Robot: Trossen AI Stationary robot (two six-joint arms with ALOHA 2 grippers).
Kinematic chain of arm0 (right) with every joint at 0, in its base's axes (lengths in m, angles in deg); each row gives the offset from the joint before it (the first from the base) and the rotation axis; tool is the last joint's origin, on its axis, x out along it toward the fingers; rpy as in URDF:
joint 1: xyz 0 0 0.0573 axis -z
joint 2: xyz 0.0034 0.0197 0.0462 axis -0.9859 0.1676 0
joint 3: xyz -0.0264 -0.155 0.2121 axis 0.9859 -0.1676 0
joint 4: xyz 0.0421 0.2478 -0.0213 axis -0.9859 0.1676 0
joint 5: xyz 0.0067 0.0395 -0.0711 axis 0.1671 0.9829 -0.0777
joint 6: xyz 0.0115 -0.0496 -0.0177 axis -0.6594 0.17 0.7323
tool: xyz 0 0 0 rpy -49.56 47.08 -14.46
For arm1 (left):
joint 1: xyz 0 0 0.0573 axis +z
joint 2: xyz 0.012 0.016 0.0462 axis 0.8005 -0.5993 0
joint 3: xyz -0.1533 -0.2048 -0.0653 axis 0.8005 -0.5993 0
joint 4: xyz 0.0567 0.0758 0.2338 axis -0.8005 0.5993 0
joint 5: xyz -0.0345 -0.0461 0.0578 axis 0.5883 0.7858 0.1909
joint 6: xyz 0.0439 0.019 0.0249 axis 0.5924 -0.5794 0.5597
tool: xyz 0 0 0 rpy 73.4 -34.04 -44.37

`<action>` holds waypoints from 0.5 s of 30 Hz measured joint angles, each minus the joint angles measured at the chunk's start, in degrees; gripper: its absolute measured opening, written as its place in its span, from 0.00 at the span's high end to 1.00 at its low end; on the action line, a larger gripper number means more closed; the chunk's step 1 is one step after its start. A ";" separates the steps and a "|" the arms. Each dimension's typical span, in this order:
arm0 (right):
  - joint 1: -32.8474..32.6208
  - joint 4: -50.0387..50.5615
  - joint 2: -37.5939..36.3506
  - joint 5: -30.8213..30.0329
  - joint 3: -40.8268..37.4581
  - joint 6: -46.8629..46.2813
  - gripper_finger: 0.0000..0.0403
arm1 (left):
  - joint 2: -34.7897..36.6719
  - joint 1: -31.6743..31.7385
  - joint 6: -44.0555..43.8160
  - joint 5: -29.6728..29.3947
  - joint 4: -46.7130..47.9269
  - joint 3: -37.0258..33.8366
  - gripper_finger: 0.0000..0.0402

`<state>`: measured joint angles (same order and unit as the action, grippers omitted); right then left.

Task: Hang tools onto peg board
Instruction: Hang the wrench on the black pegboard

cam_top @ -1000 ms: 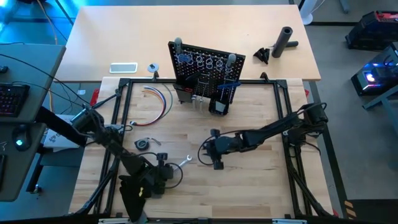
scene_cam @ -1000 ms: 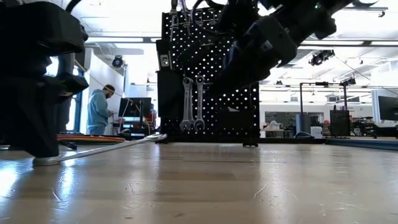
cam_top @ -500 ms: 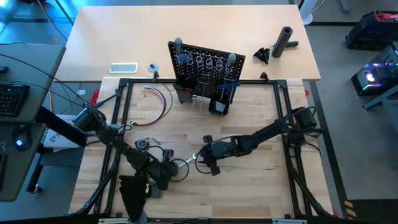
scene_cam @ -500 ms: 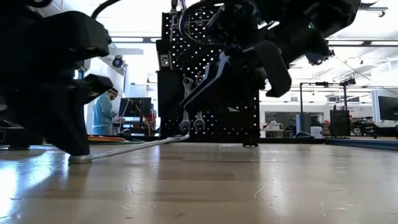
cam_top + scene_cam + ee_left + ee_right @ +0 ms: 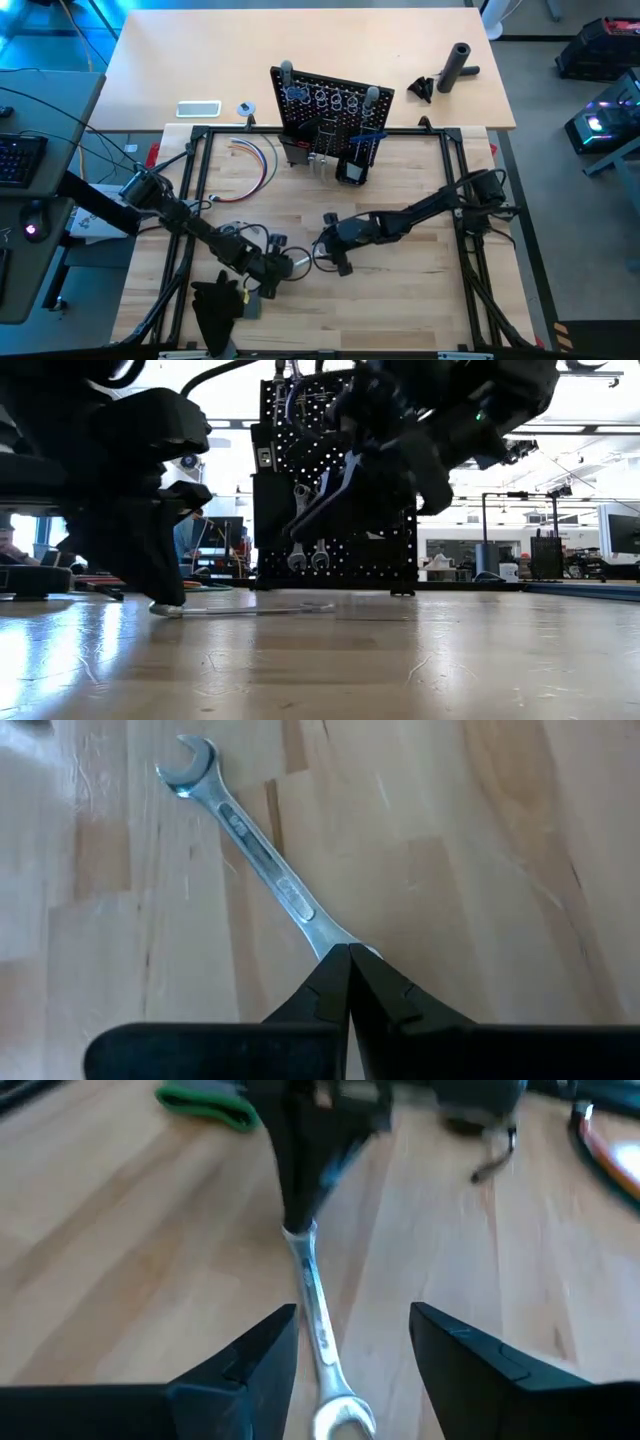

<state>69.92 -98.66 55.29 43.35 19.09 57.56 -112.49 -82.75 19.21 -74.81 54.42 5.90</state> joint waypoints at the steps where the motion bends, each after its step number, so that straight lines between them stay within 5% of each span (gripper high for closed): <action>1: 0.42 0.00 0.50 0.62 0.02 -0.43 0.53 | 0.00 0.12 0.39 0.12 -0.40 0.00 1.00; 15: 0.47 4.65 8.24 2.55 5.19 0.03 0.53 | -6.25 1.89 3.44 2.00 -8.21 0.33 1.00</action>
<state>70.39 -94.01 63.53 45.89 24.28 57.60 -118.74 -80.86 22.66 -72.82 46.20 6.23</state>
